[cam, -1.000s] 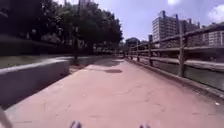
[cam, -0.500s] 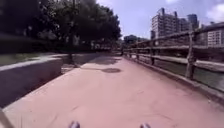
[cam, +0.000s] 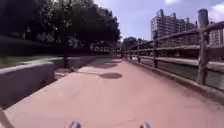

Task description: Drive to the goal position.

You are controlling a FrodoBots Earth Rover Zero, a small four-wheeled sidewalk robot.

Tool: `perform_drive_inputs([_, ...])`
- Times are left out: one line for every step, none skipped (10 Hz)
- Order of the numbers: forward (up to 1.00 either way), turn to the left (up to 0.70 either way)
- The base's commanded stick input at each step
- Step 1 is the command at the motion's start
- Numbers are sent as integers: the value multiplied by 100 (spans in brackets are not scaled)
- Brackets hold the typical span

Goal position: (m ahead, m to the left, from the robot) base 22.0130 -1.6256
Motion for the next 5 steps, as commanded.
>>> perform_drive_inputs([70, 0])
perform_drive_inputs([70, 0])
perform_drive_inputs([70, 0])
perform_drive_inputs([70, 0])
perform_drive_inputs([70, 0])
